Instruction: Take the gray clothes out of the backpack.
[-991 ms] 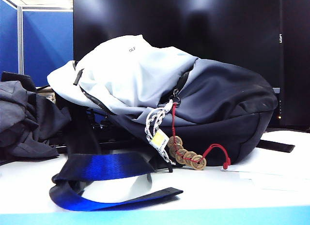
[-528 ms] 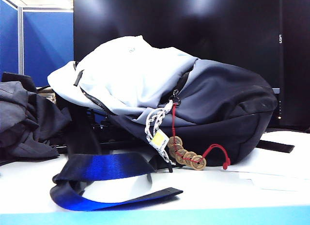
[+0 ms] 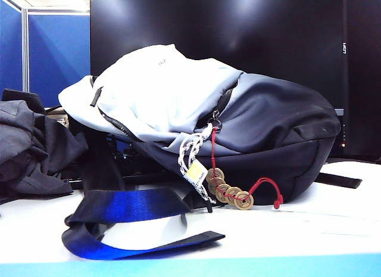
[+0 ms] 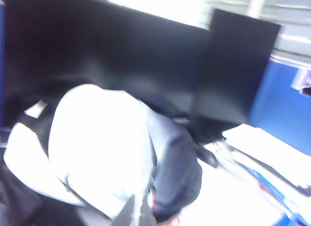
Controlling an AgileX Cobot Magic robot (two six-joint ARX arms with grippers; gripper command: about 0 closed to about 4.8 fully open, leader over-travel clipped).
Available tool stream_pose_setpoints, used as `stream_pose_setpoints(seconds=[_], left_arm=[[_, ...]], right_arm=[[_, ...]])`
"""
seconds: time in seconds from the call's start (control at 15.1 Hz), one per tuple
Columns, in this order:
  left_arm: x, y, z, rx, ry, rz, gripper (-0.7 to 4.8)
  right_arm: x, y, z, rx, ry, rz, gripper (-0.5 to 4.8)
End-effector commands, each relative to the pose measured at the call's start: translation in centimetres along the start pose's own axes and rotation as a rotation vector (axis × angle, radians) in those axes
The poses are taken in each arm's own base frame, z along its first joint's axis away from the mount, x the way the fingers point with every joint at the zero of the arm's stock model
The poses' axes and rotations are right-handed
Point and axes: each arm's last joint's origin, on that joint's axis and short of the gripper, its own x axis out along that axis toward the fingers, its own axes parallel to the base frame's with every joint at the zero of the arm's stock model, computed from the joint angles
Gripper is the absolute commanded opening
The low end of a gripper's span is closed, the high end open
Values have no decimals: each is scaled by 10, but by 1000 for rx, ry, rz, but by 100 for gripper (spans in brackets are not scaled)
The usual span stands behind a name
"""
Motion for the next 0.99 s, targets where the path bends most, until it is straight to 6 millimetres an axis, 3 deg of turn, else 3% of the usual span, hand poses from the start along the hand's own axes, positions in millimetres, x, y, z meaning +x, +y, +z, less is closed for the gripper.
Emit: stream_pose_setpoints(seconds=[0.07,0.26,0.4,0.86,0.99], left_arm=[[10,14,-21,-46,55,3,-4],[27,36,-48,-75,90,-15,-4],[35,47,-64,-99,88,-16,-4],[59,80,-105,-135,70,3,-4],[66,91,-120,-169,70,35,-4]], right_arm=[[-11,-2,-35,102,1,-59,-2],[-20,-3,-79,71,-107,-49,-2],[-14,-8,-102,37,-239,-74,-2],[39,-28,-158,16,-357,-57,-2],[62,-38,-186,10,-417,-80,-2]])
